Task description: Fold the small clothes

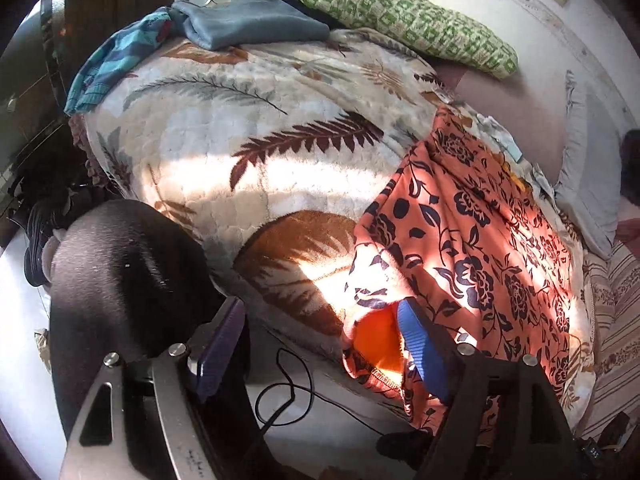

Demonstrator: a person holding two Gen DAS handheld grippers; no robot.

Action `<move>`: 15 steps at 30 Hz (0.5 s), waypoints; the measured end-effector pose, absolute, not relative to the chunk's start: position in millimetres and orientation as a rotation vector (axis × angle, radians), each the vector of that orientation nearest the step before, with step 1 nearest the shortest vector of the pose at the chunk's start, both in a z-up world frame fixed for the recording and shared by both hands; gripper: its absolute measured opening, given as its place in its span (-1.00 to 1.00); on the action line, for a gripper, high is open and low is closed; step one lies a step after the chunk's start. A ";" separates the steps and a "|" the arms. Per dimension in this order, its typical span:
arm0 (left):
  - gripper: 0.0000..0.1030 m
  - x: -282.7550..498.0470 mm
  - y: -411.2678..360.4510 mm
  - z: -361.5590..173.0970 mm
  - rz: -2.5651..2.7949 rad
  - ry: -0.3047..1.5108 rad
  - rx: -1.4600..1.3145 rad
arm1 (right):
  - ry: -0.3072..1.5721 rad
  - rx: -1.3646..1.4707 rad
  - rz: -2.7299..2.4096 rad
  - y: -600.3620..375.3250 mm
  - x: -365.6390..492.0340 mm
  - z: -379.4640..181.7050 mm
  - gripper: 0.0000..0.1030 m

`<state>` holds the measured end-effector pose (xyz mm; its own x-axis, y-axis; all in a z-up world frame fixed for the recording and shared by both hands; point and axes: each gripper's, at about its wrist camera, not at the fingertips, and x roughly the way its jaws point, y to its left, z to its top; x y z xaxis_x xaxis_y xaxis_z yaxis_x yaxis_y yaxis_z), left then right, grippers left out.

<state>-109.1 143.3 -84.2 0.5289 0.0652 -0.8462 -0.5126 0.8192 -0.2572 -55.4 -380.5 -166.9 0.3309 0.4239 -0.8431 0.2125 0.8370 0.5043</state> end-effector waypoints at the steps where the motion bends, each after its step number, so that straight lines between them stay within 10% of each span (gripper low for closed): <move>1: 0.76 -110.7 144.3 -82.6 0.373 0.949 -0.515 | 1.244 0.600 0.159 -379.2 -56.4 -168.7 0.71; 15: 0.76 -74.6 135.3 -142.7 0.384 1.110 -0.495 | 1.273 0.588 0.167 -370.5 -54.4 -178.7 0.71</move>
